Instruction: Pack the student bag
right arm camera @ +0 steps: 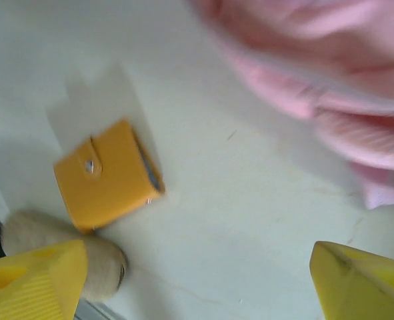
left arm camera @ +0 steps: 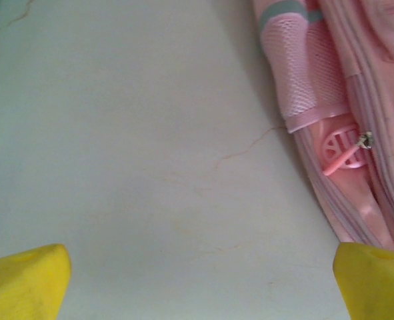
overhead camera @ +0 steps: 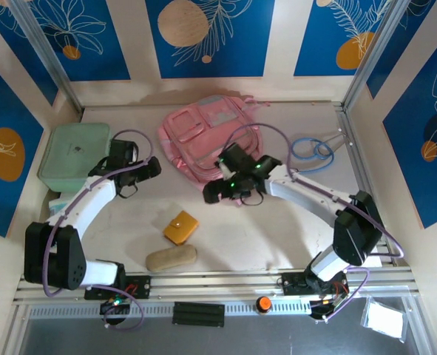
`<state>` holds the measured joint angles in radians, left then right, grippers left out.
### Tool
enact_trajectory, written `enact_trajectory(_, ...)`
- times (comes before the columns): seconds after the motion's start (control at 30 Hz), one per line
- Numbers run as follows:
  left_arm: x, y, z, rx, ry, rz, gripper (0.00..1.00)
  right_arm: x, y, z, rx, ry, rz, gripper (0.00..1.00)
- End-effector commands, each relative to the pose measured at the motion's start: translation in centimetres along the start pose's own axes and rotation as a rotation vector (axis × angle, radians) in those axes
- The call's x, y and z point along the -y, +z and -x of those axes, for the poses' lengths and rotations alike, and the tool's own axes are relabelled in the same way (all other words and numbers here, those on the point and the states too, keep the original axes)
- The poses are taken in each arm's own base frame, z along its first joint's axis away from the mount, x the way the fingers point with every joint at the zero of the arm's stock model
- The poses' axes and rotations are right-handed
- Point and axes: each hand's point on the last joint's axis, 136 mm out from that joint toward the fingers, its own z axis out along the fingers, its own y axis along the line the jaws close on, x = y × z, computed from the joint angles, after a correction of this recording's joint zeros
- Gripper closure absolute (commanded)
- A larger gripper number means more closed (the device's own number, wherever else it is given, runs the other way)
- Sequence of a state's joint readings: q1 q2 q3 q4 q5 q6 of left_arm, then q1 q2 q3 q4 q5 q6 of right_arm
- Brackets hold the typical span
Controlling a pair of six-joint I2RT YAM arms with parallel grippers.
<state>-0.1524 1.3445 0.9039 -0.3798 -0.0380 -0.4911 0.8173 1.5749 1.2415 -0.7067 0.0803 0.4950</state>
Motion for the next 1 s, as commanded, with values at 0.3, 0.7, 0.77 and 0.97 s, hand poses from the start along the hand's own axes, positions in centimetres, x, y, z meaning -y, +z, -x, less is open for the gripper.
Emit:
enact_trajectory(0.3, -3.4, -0.7, 0.4, 0.009, -0.097, 0.017, 0.00, -7.1, 5.9, -7.0, -0.244, -0.336, -0.074, 0.12)
enact_trajectory(0.7, -4.3, -0.9, 0.2, 0.006, -0.066, 0.020, 0.00, -11.3, 9.3, -10.1, -0.373, -0.439, -0.071, 0.12)
enact_trajectory(0.77, -4.5, -0.9, 0.1, 0.003, -0.065, 0.023, 0.00, -10.8, 9.7, -10.1, -0.385, -0.437, -0.104, 0.12)
enact_trajectory(0.97, -4.7, -0.9, 0.1, 0.004, -0.069, 0.027, 0.00, -9.0, 10.6, -10.2, -0.406, -0.426, -0.181, 0.13)
